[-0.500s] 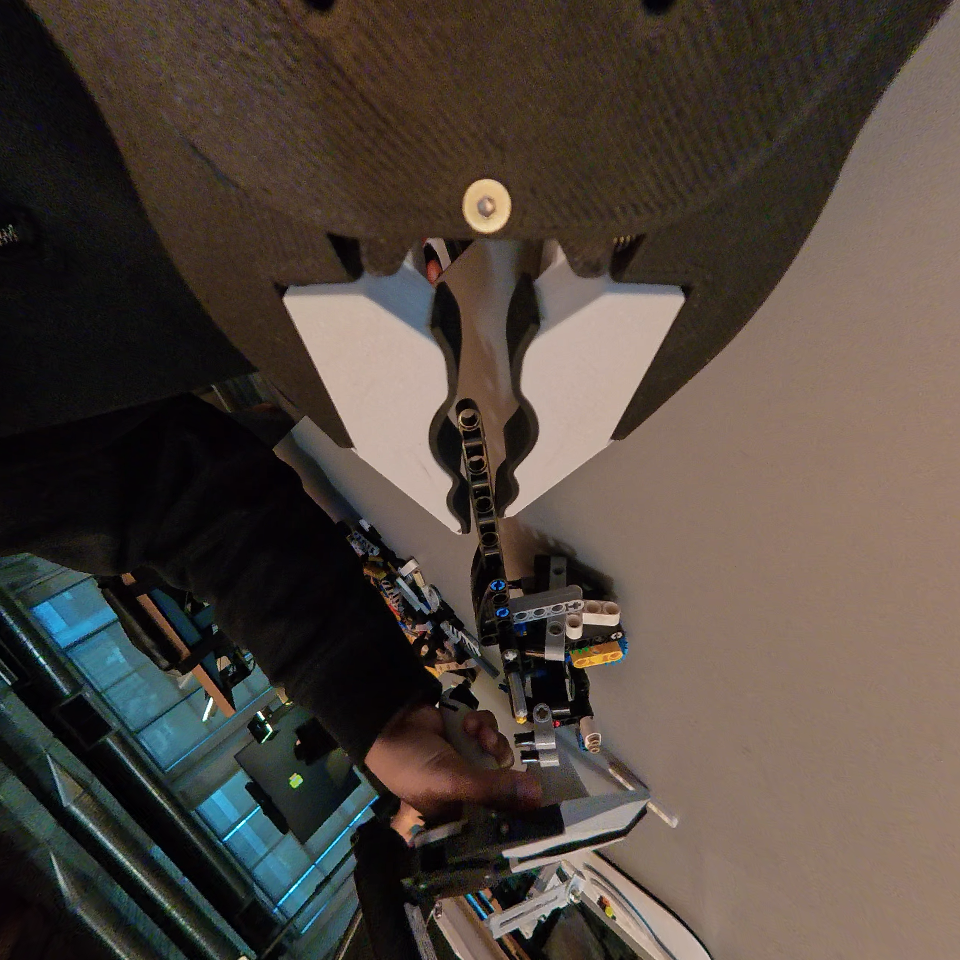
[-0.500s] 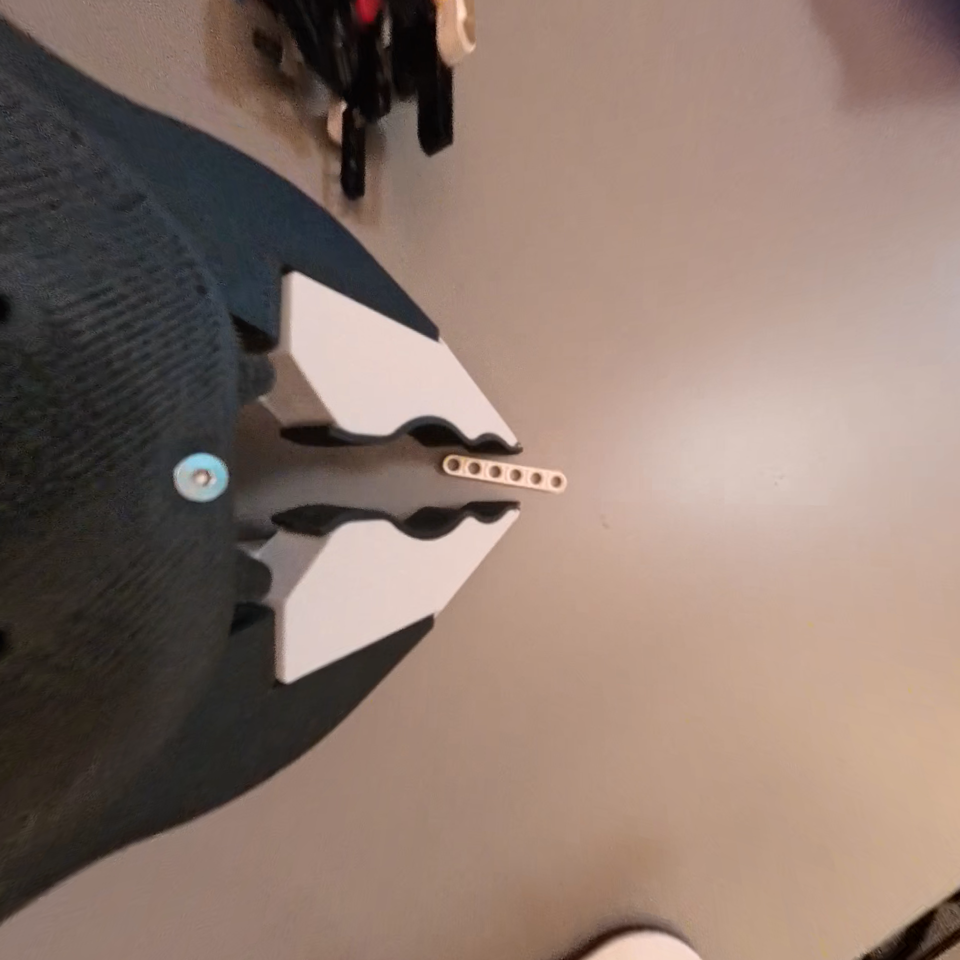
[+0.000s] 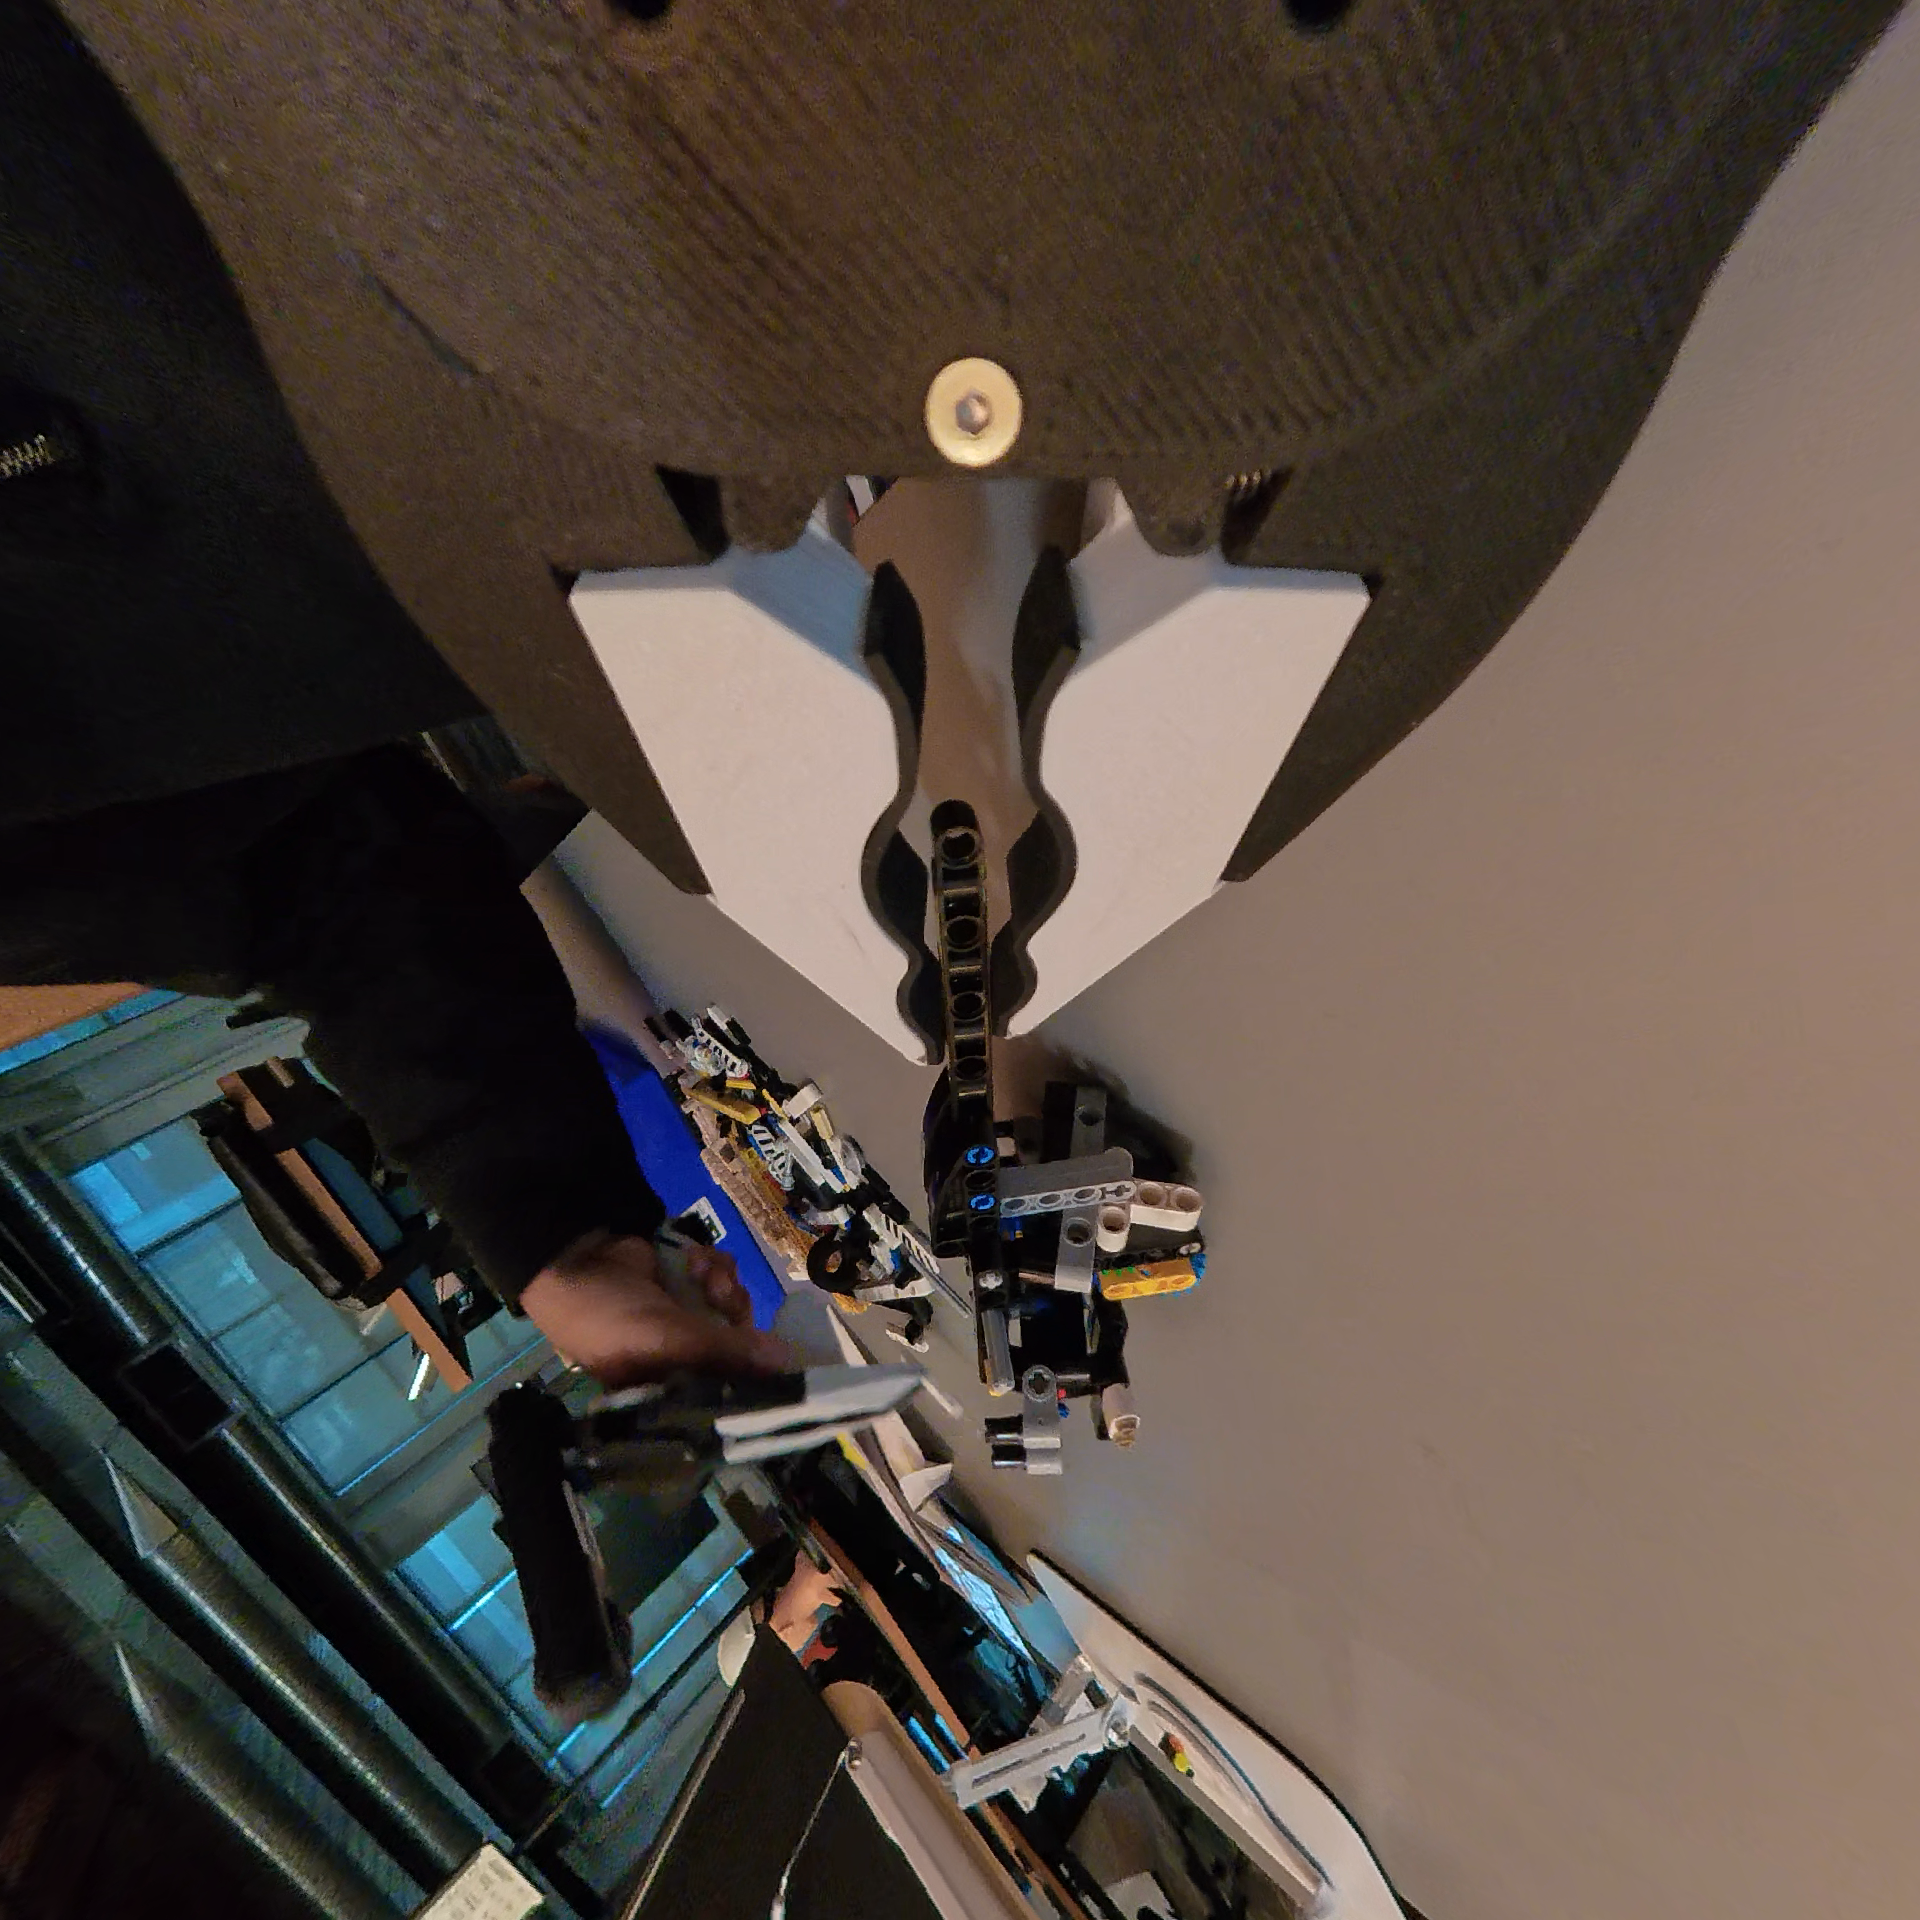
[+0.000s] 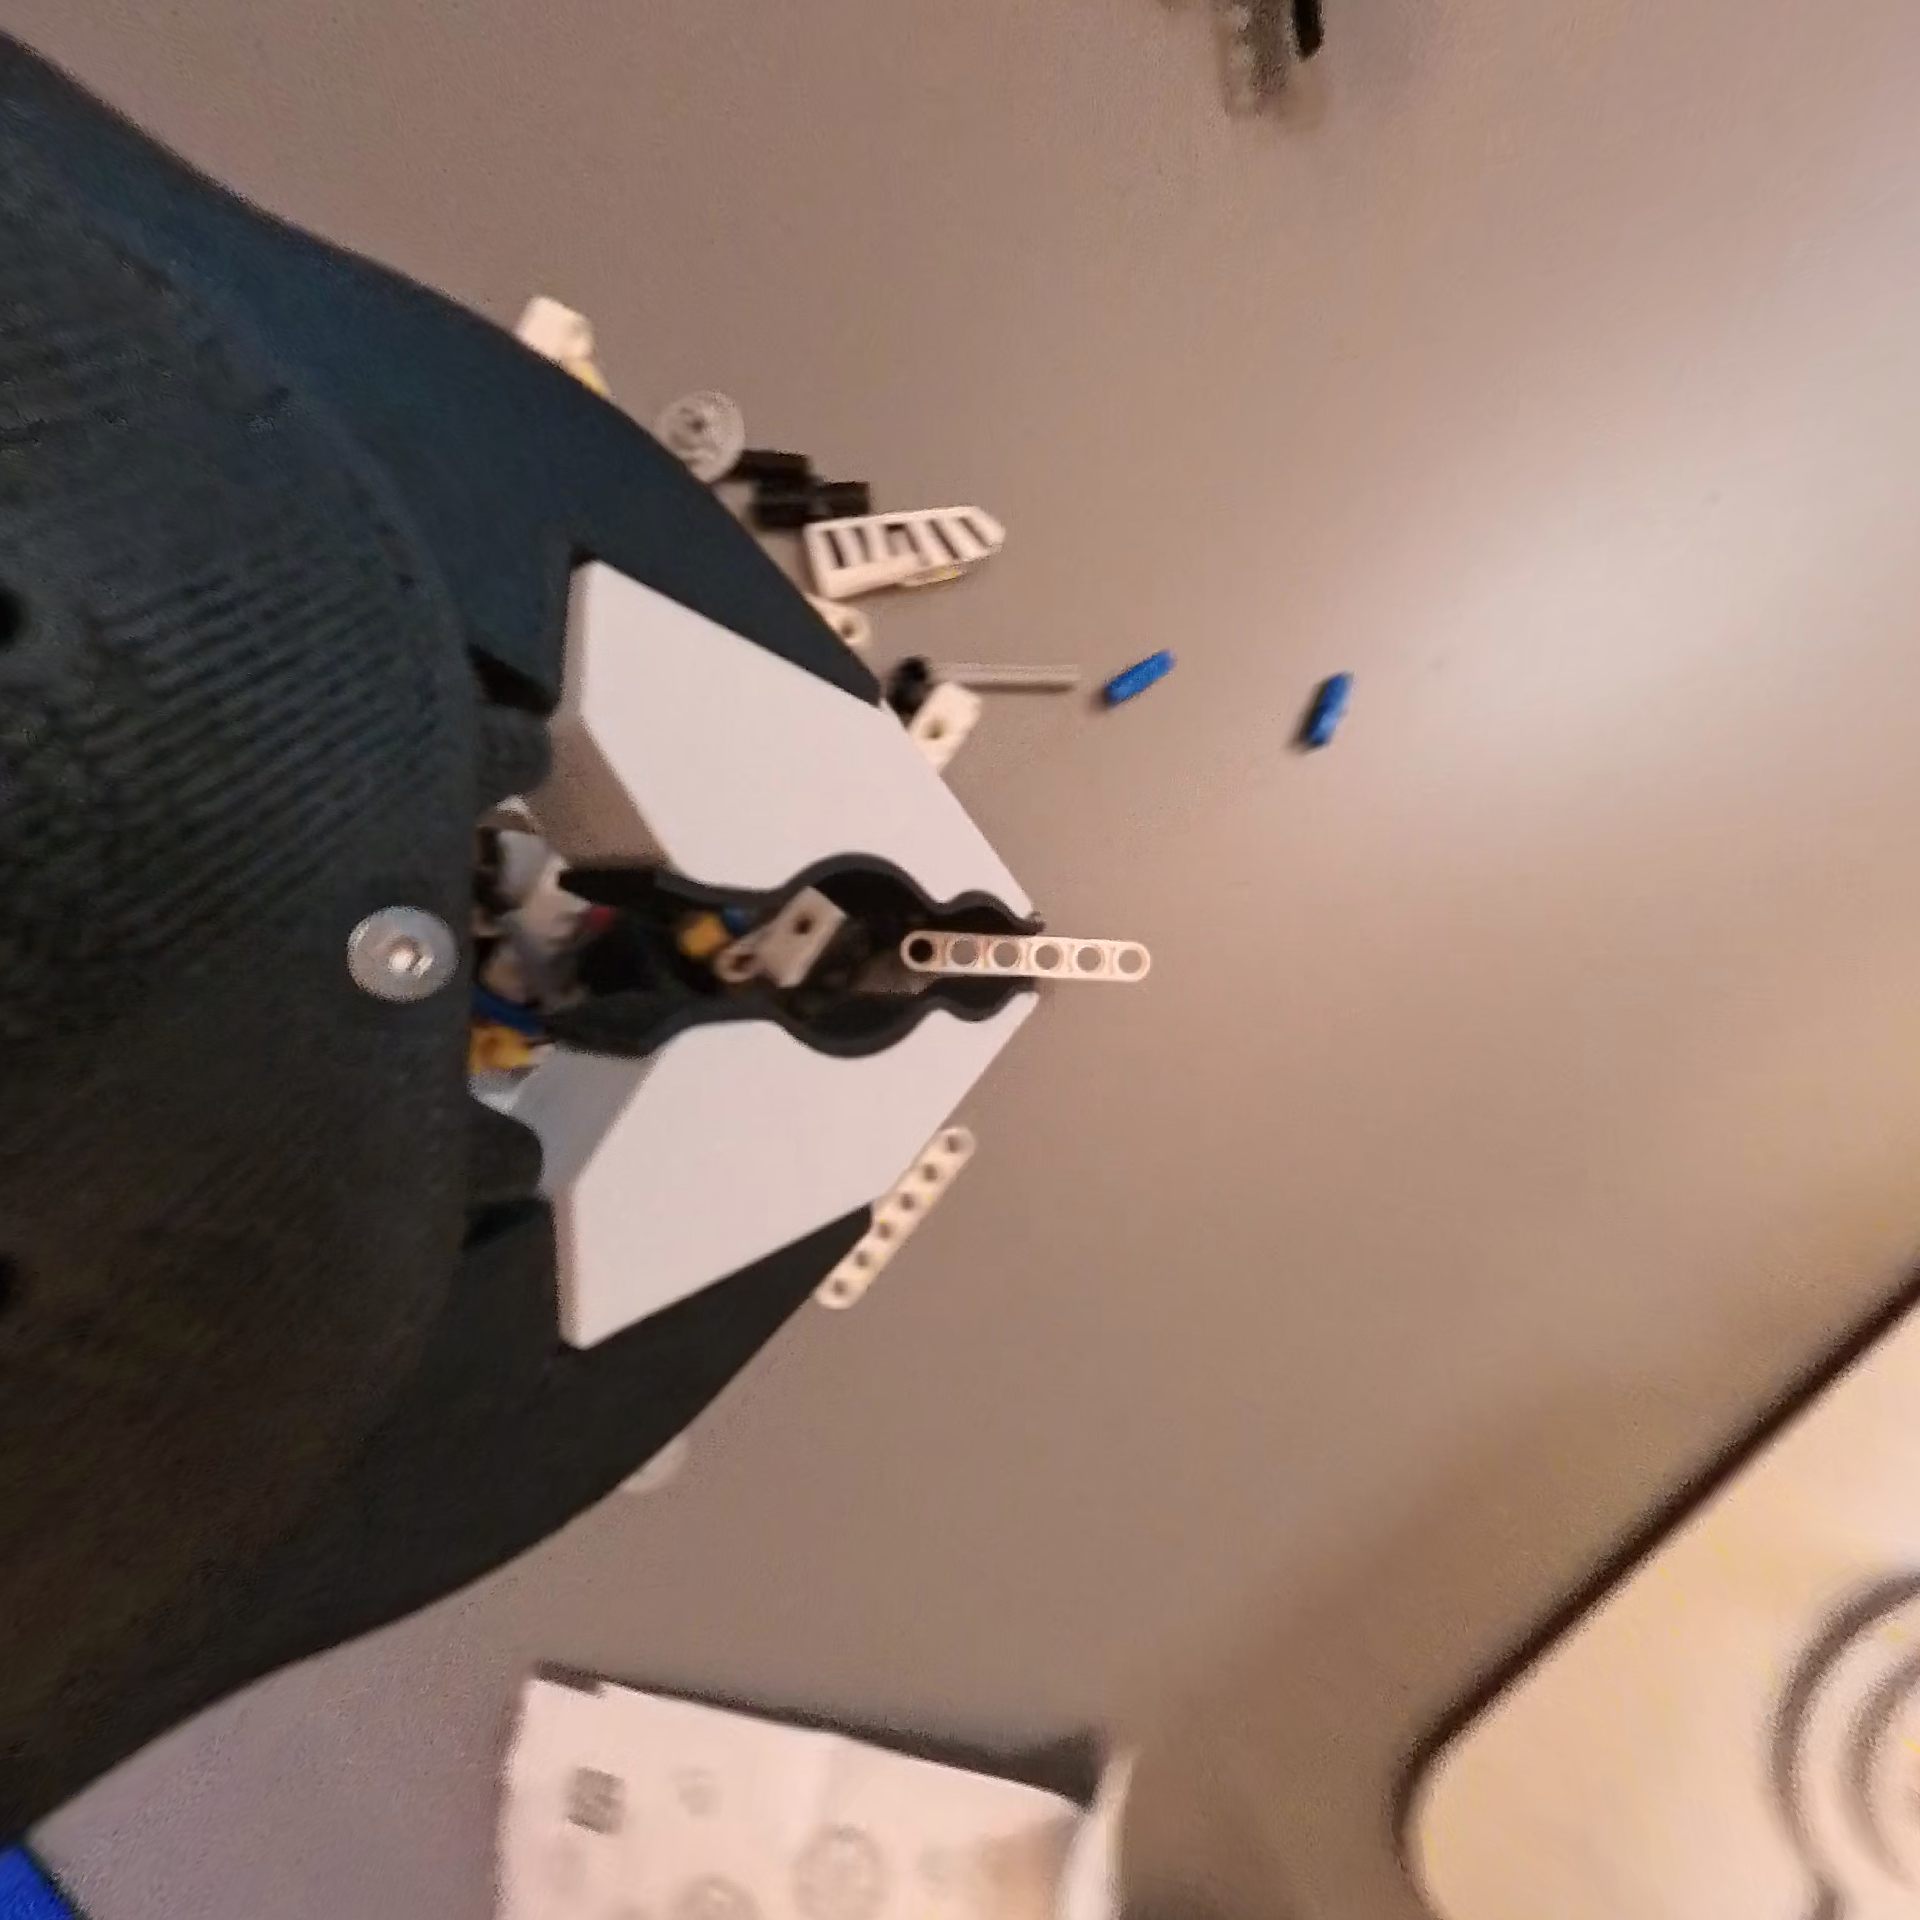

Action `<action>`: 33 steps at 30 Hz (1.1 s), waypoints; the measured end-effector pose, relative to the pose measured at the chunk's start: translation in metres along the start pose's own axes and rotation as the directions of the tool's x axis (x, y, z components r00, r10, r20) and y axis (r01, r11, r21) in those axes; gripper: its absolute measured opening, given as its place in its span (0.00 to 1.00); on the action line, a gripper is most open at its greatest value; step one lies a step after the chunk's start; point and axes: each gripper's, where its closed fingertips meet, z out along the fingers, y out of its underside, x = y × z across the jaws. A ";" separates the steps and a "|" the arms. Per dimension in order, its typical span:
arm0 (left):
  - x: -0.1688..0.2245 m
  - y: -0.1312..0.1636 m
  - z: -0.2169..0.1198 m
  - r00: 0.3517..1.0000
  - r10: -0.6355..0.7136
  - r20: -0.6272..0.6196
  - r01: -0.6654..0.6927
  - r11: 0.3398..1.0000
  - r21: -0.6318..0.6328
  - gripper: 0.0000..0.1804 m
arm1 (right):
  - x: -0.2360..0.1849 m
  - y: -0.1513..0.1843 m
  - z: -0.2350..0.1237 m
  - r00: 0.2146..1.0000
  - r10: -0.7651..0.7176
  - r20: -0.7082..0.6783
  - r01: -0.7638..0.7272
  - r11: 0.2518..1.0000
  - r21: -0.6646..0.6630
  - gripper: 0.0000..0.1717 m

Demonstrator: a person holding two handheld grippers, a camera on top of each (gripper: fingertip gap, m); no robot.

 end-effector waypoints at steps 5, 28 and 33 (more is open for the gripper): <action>0.002 -0.005 -0.005 0.998 -0.049 -0.045 0.049 0.999 -0.002 0.05 | 0.003 0.041 -0.019 0.999 0.052 -0.006 -0.052 0.998 -0.024 0.09; -0.007 -0.038 0.047 0.857 0.460 0.233 -0.394 0.876 -0.278 0.21 | -0.140 -0.067 -0.086 0.983 -0.068 0.169 -0.078 0.683 0.726 0.08; -0.010 -0.034 0.045 0.854 0.480 0.202 -0.393 0.849 -0.354 0.05 | -0.147 -0.058 -0.097 0.993 -0.104 0.057 0.017 0.599 0.801 0.04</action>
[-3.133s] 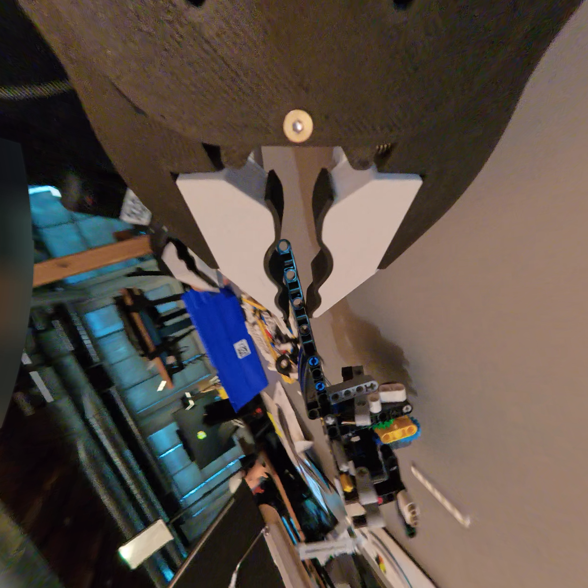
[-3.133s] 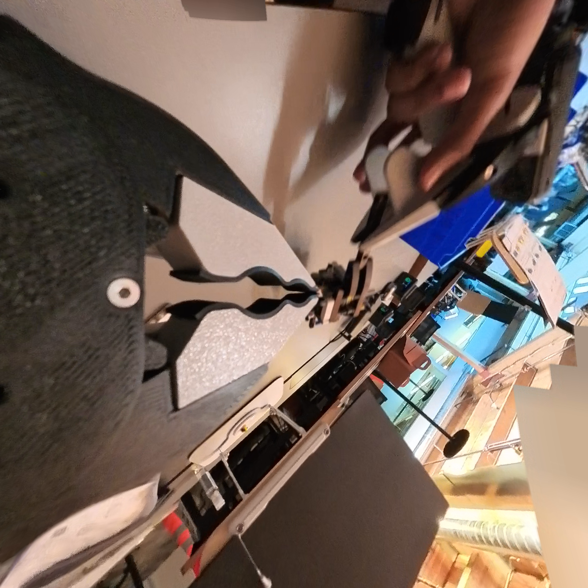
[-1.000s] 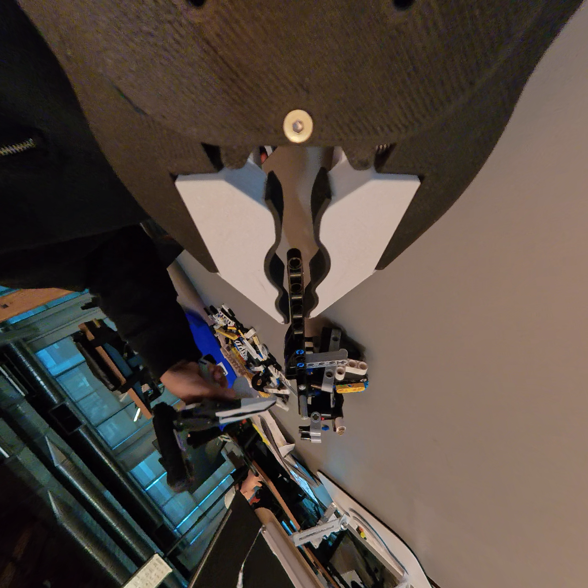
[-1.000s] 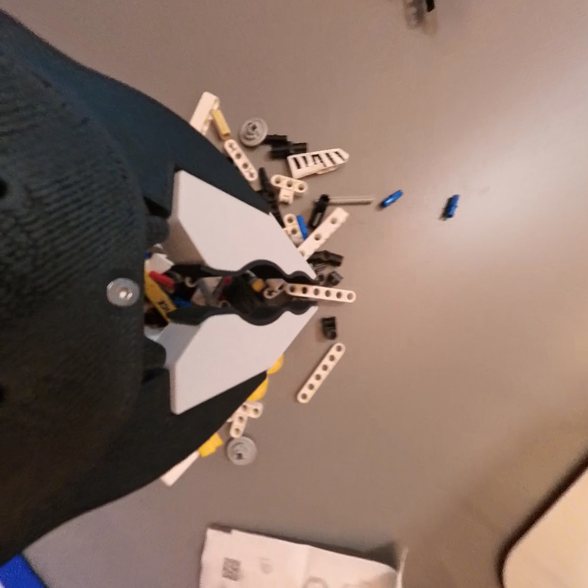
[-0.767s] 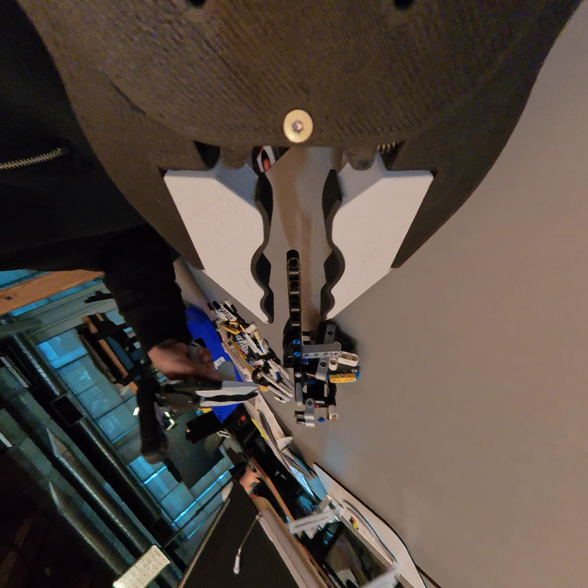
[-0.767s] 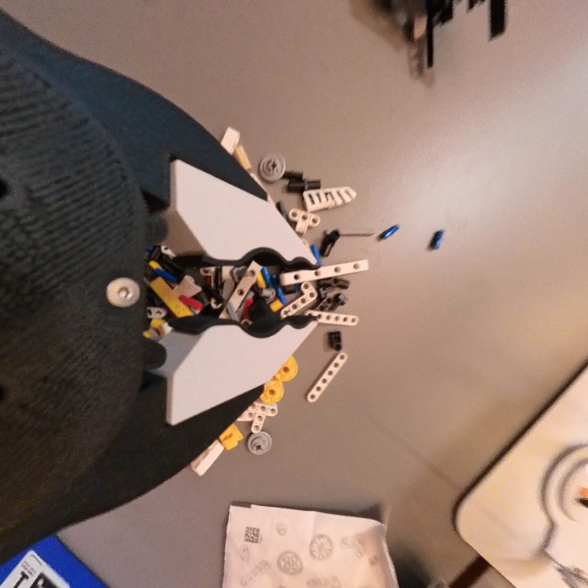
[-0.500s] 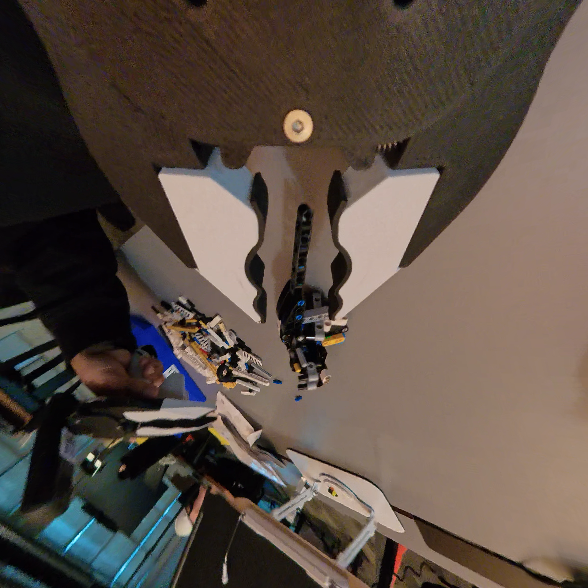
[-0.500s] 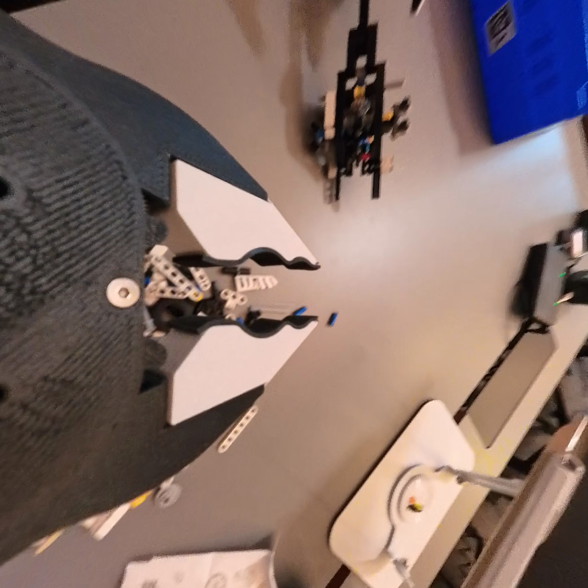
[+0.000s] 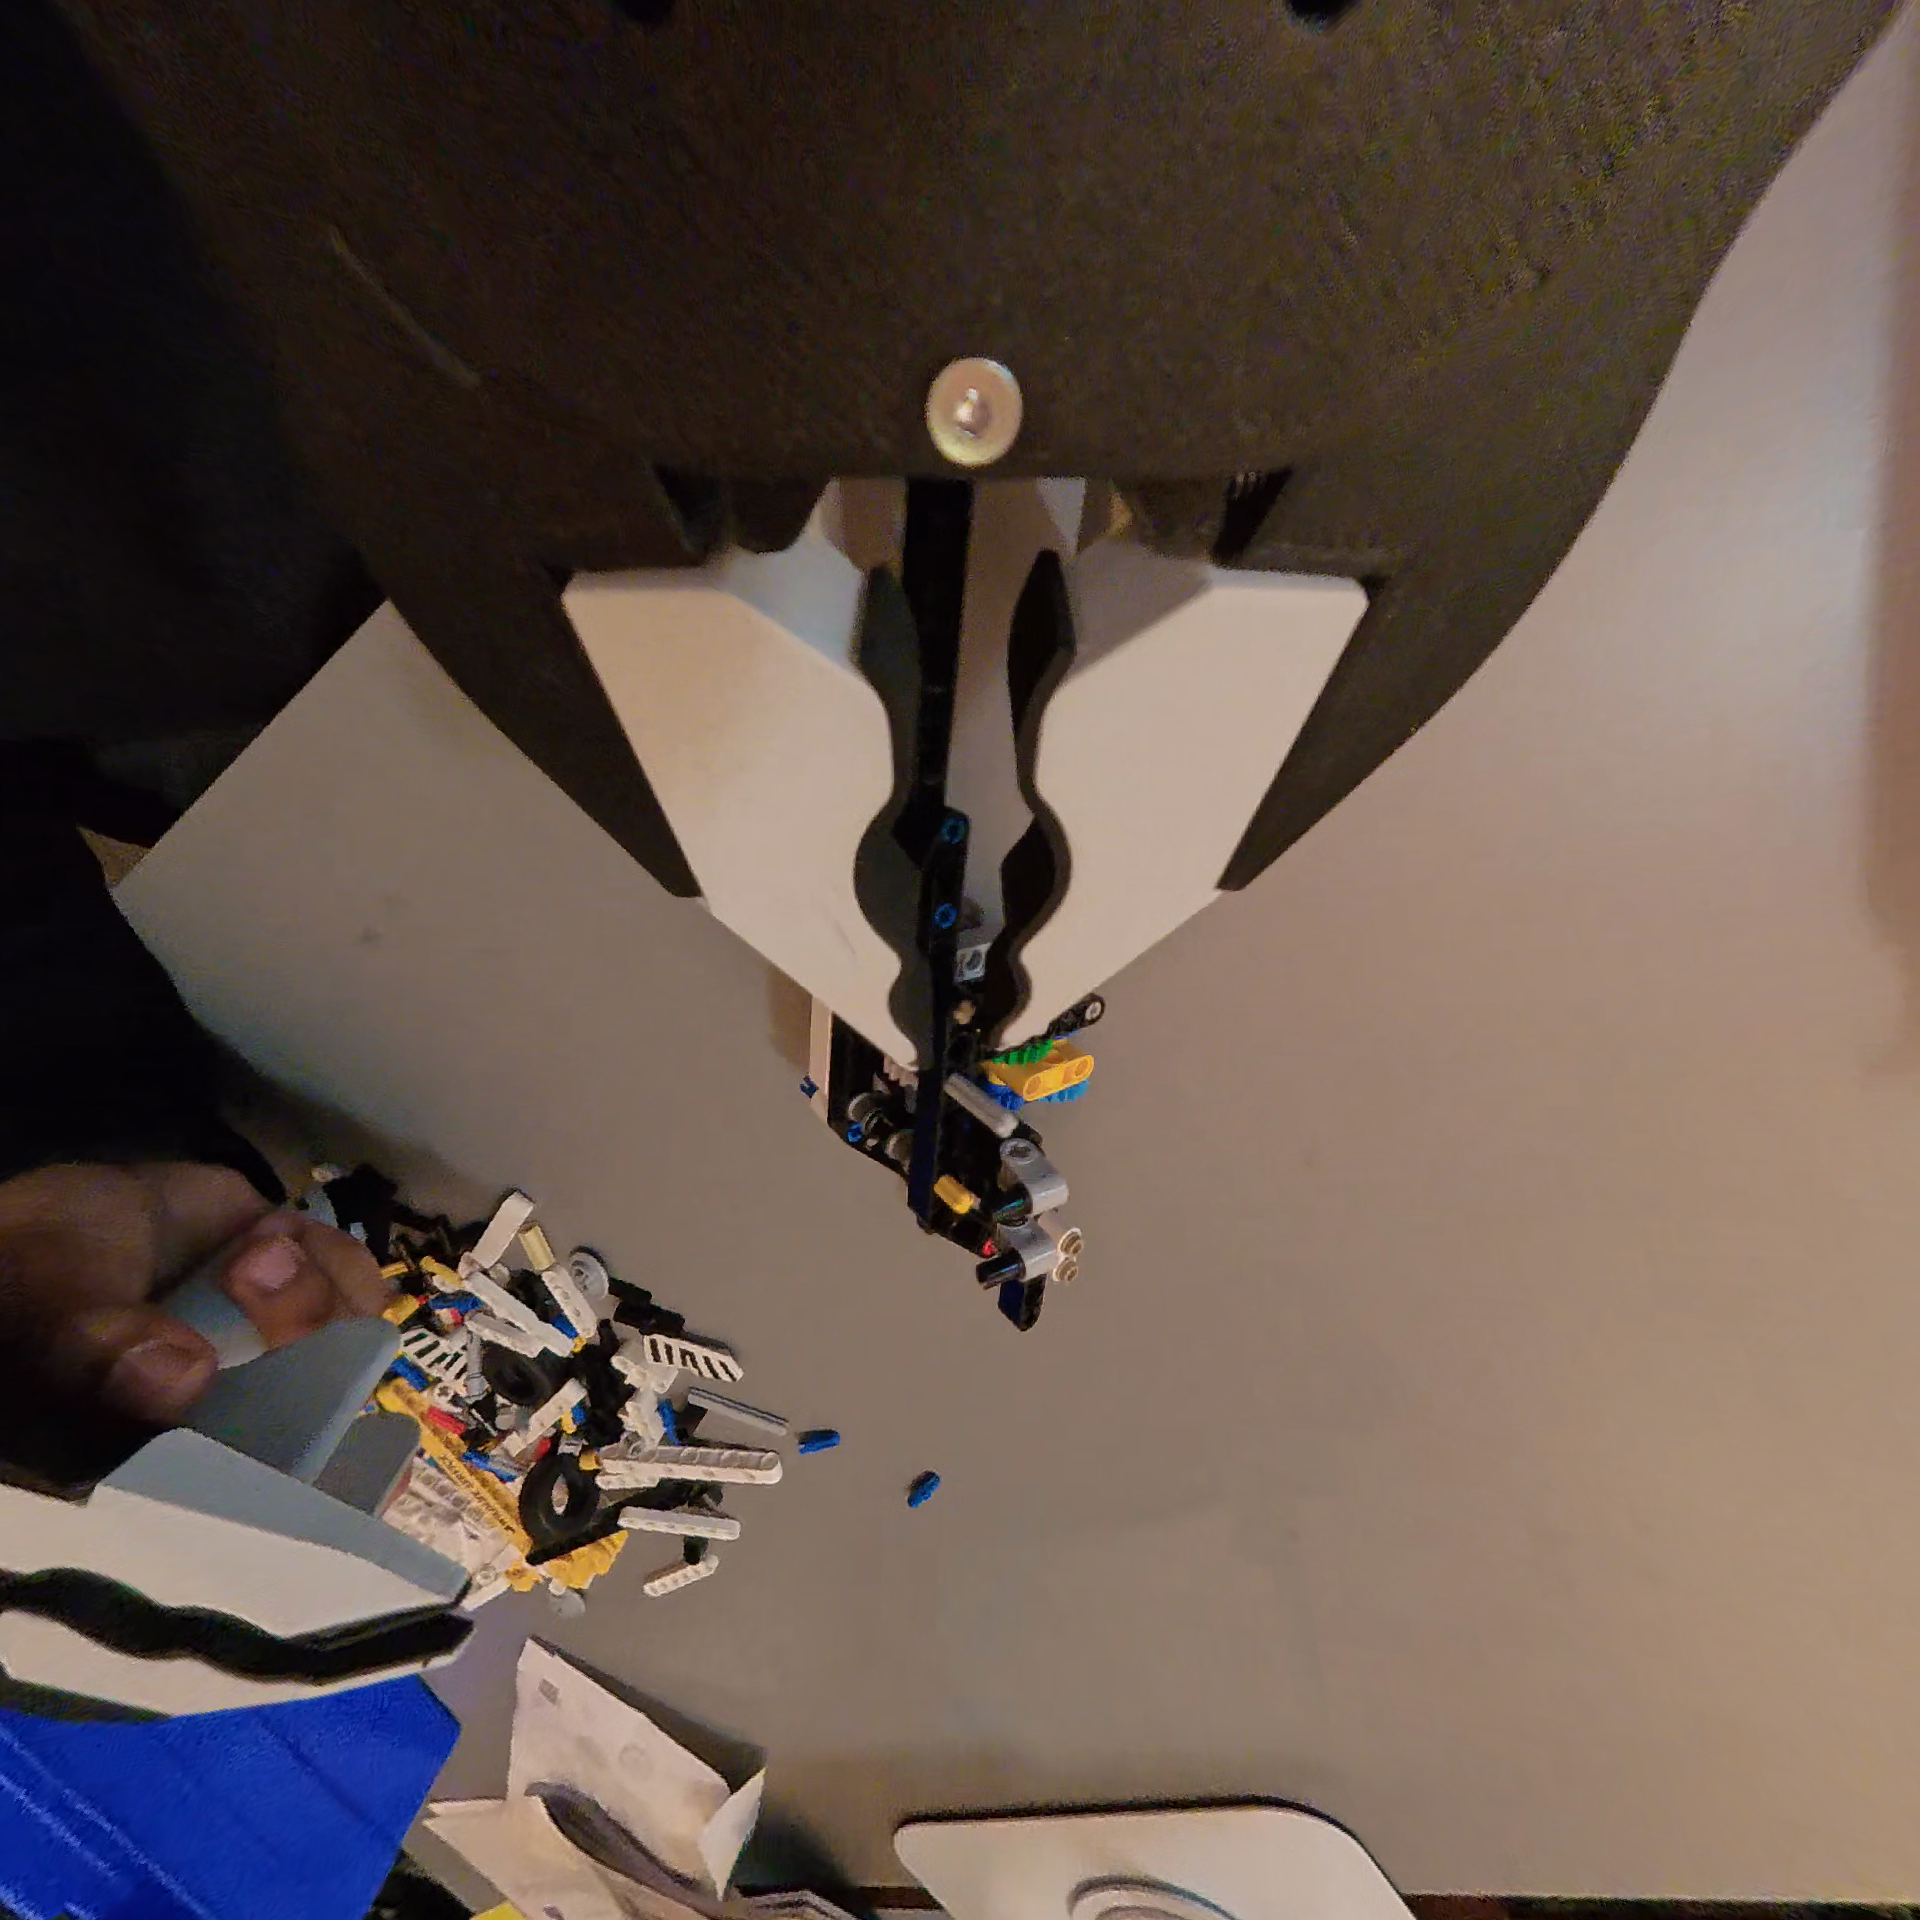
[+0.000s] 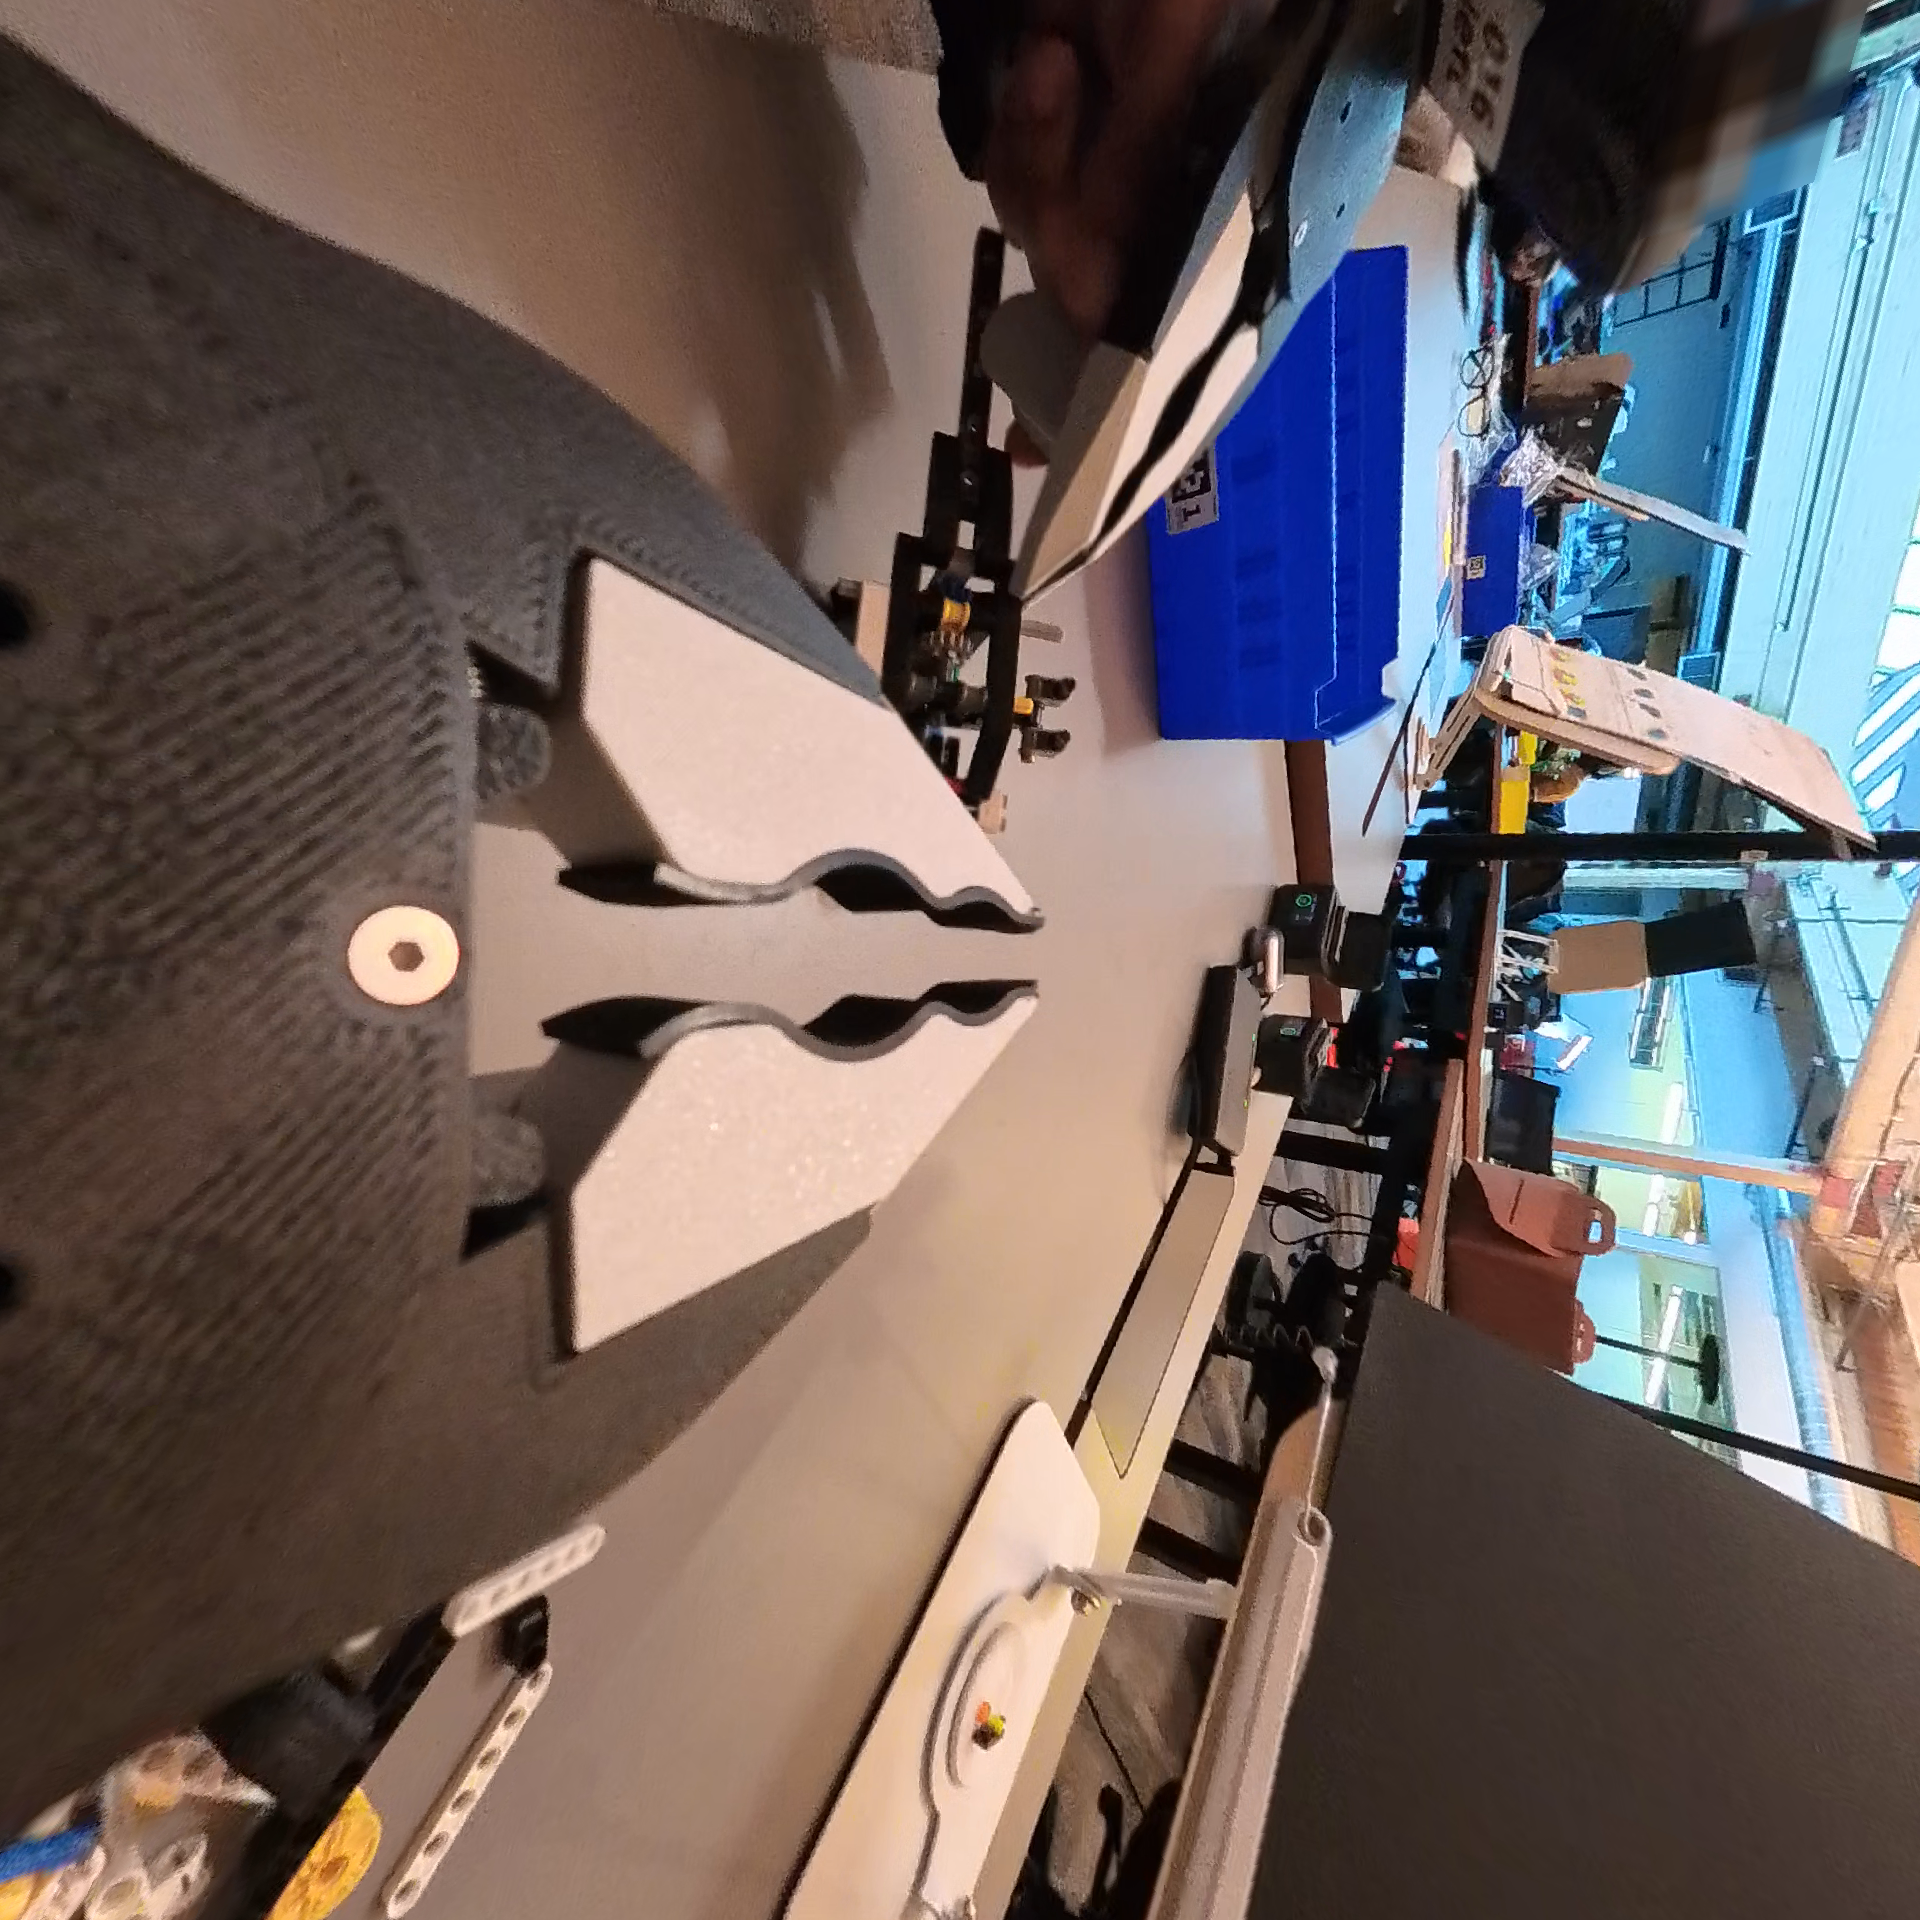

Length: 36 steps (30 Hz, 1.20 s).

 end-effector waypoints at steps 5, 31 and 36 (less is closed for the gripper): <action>0.001 0.001 -0.002 1.000 -0.008 -0.018 0.008 1.000 -0.016 0.04 | -0.003 -0.002 -0.002 0.996 0.087 0.034 -0.087 0.996 0.013 0.04; 0.000 0.021 -0.018 0.985 -0.112 -0.135 0.114 0.993 0.012 0.05 | -0.016 0.020 0.007 0.994 0.087 0.067 -0.083 0.995 -0.061 0.04; 0.001 0.022 -0.018 0.981 -0.118 -0.151 0.125 0.992 0.032 0.05 | -0.030 0.028 0.011 0.993 0.041 0.111 -0.031 0.995 -0.090 0.04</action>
